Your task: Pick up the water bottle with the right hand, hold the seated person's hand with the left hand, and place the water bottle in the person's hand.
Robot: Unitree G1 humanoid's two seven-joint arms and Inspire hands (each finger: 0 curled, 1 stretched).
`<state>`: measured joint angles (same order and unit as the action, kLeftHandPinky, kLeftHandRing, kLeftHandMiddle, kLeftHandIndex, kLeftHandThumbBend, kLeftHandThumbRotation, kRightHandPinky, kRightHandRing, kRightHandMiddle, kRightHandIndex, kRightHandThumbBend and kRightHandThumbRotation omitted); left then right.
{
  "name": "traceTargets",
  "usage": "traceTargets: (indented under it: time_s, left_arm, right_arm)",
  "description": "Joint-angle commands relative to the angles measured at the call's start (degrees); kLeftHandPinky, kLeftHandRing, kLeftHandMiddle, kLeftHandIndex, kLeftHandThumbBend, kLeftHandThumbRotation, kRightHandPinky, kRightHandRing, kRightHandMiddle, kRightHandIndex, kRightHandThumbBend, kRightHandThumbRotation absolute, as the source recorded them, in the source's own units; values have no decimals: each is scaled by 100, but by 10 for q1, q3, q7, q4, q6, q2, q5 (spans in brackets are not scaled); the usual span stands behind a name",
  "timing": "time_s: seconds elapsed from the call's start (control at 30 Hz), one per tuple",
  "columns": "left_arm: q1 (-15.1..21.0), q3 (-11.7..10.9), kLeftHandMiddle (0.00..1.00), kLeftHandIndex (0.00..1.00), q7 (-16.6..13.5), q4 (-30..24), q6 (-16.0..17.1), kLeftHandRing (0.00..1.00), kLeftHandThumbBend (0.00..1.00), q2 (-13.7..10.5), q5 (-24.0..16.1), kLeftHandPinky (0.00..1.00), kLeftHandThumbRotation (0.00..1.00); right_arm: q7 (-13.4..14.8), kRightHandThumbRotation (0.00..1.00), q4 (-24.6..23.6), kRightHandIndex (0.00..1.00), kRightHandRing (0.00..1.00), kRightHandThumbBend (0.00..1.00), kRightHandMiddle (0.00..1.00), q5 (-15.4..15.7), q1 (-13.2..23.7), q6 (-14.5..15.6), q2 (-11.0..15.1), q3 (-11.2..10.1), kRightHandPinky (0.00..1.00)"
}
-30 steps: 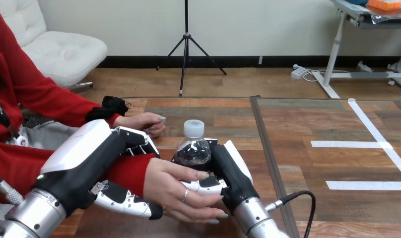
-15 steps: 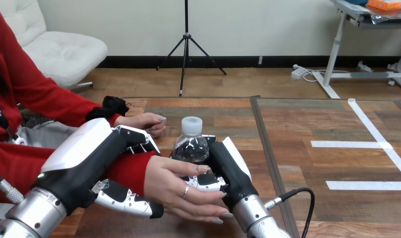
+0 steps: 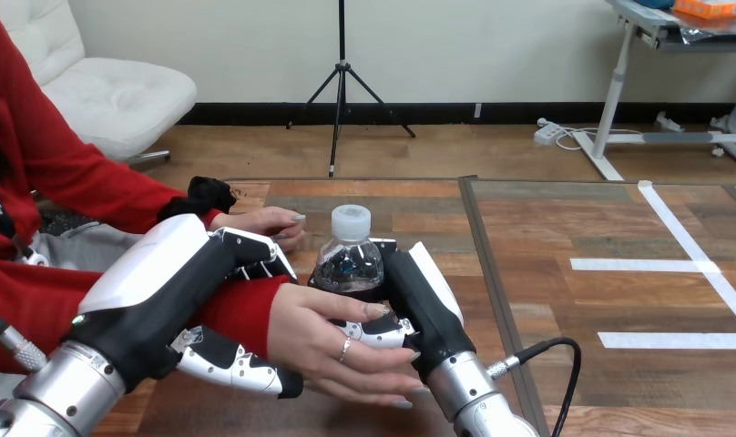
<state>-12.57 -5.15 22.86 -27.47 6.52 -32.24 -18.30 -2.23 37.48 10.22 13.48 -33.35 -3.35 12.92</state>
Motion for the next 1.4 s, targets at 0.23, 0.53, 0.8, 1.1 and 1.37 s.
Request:
traceTargets:
  time_s: [0.23, 0.53, 0.8, 1.1, 1.37]
  left_arm:
    - [36, 11, 46, 47, -5, -25, 11, 41, 97, 8, 8, 36, 0]
    - [39, 15, 46, 47, -10, -23, 15, 41, 98, 10, -1, 36, 0]
    - [42, 18, 46, 47, -6, -25, 7, 42, 97, 10, -3, 36, 0]
    - [45, 20, 46, 47, -10, -19, 15, 41, 98, 10, -2, 36, 0]
    - [47, 18, 46, 47, -7, -21, 10, 41, 98, 8, 2, 35, 0]
  right_arm:
    - [12, 6, -112, 39, 27, 85, 35, -1, -8, 23, -21, 5, 22]
    - [-6, 5, -185, 39, 26, 85, 34, -17, -44, 25, -8, 7, 21]
    - [-25, 6, -256, 38, 26, 85, 34, -22, -93, 13, 6, 14, 21]
    - [-44, 7, -303, 39, 28, 85, 35, -32, -142, -7, 22, 20, 22]
    - [-47, 8, -329, 39, 30, 85, 36, -31, -187, -26, 36, 26, 24]
